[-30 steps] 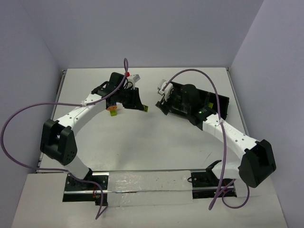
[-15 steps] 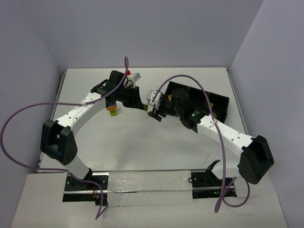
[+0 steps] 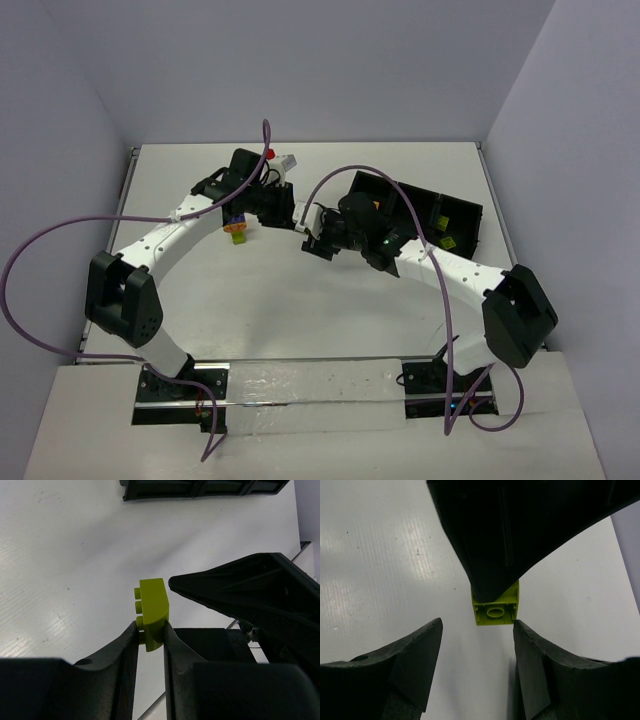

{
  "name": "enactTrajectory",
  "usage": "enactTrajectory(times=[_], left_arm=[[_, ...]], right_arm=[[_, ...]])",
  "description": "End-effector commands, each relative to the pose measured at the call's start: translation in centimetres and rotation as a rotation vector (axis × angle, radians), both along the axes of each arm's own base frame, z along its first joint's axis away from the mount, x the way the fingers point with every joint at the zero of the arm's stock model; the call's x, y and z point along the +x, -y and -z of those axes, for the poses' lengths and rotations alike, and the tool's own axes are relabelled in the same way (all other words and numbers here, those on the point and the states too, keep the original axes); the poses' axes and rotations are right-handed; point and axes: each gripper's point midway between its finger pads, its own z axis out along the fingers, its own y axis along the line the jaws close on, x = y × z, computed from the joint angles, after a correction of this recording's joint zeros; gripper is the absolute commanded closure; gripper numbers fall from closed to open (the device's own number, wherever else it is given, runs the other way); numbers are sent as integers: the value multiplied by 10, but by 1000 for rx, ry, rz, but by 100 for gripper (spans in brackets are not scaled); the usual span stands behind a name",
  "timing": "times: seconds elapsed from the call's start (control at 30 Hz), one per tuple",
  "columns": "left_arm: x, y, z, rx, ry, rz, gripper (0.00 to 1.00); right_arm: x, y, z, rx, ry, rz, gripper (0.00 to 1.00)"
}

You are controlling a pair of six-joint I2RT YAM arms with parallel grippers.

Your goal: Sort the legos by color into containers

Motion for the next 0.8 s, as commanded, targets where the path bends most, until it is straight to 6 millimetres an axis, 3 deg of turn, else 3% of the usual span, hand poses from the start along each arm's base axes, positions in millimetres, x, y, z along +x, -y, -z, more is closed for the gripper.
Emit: enactTrajectory(times=[0.0, 0.27, 0.57, 0.63, 0.7, 0.73, 0.77], left_arm=[[-1, 2, -30, -48, 69, 29, 100], [-4, 1, -32, -54, 71, 31, 100], [-3, -1, -34, -48, 87, 19, 99], [1, -5, -34, -35, 98, -5, 72], [3, -7, -32, -19, 96, -21, 25], [5, -8, -30, -7, 95, -29, 6], [6, -9, -29, 0, 95, -35, 1]], right_arm=[[19, -16, -31, 59, 94, 10, 36], [26, -27, -31, 83, 82, 4, 45], [29, -27, -29, 84, 78, 19, 82], [28, -25, -28, 83, 76, 26, 90], [26, -21, -29, 92, 81, 33, 92], [24, -18, -30, 97, 85, 41, 93], [23, -15, -30, 100, 87, 51, 93]])
